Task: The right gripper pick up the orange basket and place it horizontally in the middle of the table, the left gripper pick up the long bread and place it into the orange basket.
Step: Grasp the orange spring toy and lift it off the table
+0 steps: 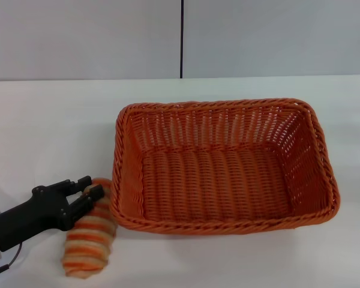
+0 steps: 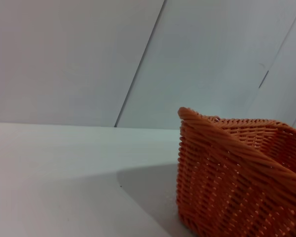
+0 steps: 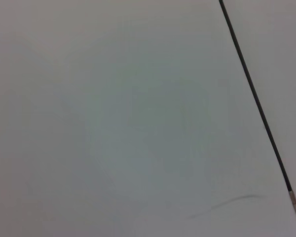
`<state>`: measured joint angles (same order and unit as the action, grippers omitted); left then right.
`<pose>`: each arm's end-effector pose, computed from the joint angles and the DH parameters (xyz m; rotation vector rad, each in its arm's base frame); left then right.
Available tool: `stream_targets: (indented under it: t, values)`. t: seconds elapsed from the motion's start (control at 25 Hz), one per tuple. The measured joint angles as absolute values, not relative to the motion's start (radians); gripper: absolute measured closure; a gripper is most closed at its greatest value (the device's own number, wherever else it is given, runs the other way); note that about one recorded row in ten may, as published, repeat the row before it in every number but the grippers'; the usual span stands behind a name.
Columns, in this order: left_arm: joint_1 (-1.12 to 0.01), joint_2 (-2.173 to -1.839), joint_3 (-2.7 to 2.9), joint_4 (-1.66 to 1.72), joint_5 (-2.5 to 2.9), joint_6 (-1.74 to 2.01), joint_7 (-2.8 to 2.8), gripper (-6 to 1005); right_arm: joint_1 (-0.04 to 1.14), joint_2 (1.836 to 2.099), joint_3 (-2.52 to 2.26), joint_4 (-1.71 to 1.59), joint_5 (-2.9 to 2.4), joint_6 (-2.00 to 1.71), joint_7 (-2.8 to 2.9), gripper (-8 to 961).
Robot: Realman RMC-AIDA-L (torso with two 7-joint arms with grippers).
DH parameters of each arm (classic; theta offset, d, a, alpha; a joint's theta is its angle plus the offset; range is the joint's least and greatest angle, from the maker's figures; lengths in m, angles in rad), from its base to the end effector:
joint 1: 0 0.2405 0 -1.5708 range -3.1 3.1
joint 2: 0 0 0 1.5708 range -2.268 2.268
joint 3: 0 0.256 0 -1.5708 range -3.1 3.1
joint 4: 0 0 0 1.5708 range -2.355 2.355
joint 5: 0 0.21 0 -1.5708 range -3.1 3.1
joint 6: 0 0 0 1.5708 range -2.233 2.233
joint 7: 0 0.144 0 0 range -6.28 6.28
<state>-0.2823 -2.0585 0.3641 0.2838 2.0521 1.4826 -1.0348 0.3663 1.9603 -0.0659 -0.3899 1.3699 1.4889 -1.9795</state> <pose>-0.3604 0.2277 -0.0295 -2.3546 -0.9586 -0.7827 0.3732 0.2976 0.1061 -1.7878 0.7918 0.9942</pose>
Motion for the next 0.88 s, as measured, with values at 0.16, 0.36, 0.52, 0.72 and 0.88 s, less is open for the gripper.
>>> stream_targets:
  t: [0.16,0.36,0.52,0.72,0.88]
  values:
    - [-0.281,-2.059,0.361,0.284,2.049,1.483,-1.029,640,0.367,1.96,-0.066,-0.389,1.37,1.486,-1.982,388]
    - [-0.281,-2.059,0.359,0.283,2.048,1.484,-1.028,673,0.367,1.96,-0.066,-0.386,1.37,1.484,-1.983,388]
    - [-0.282,-2.059,0.358,0.282,2.047,1.487,-1.028,707,0.367,1.96,-0.066,-0.386,1.37,1.484,-1.983,388]
    - [-0.283,-2.059,0.358,0.282,2.046,1.489,-1.028,755,0.367,1.96,-0.066,-0.386,1.37,1.483,-1.983,389]
    - [-0.284,-2.059,0.358,0.282,2.046,1.49,-1.028,783,0.369,1.96,-0.066,-0.387,1.371,1.483,-1.983,389]
